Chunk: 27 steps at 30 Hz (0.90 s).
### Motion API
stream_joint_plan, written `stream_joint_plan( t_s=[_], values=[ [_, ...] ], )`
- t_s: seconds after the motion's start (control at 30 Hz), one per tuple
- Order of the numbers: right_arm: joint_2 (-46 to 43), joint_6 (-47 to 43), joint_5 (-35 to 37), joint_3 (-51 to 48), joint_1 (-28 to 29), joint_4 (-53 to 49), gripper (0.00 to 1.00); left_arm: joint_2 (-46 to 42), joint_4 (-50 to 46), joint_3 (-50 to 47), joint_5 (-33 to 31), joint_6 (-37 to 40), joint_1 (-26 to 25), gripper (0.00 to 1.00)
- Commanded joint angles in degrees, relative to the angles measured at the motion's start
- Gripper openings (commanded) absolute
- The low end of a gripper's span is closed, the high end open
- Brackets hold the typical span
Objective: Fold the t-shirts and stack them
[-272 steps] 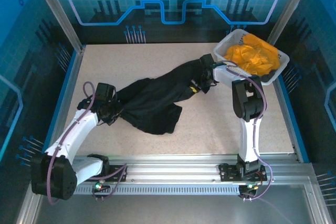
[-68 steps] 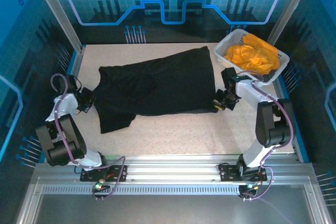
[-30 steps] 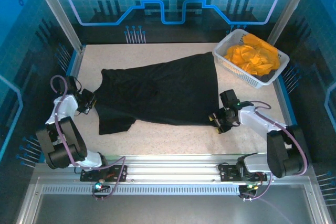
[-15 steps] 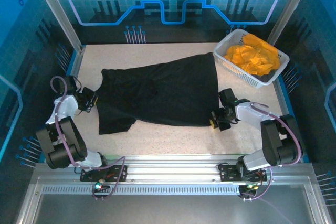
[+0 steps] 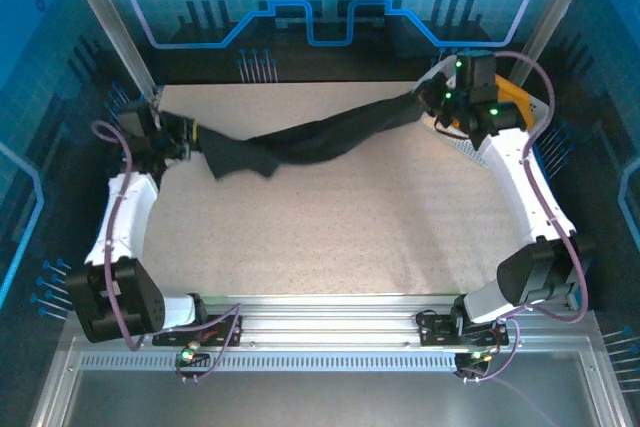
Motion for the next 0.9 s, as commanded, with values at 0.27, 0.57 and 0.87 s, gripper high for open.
stream_joint_plan(
  t_s=[0.27, 0.57, 0.87],
  values=[
    [-10.9, -5.2, 1.4, 11.7, -7.8, 2.7, 0.00, -11.4, -4.0, 24.5, -8.1, -4.8, 3.8, 0.00],
    [-9.8, 0.2, -3.0, 14.7, -10.4, 8.6, 0.00, -8.0, -4.6, 33.7, -10.4, -7.5, 5.4, 0.00],
    [10.5, -0.8, -13.3, 28.4, -7.2, 9.7, 0.00, 8.5, -0.1, 34.9, 0.9, -7.1, 6.3, 0.00]
  ],
)
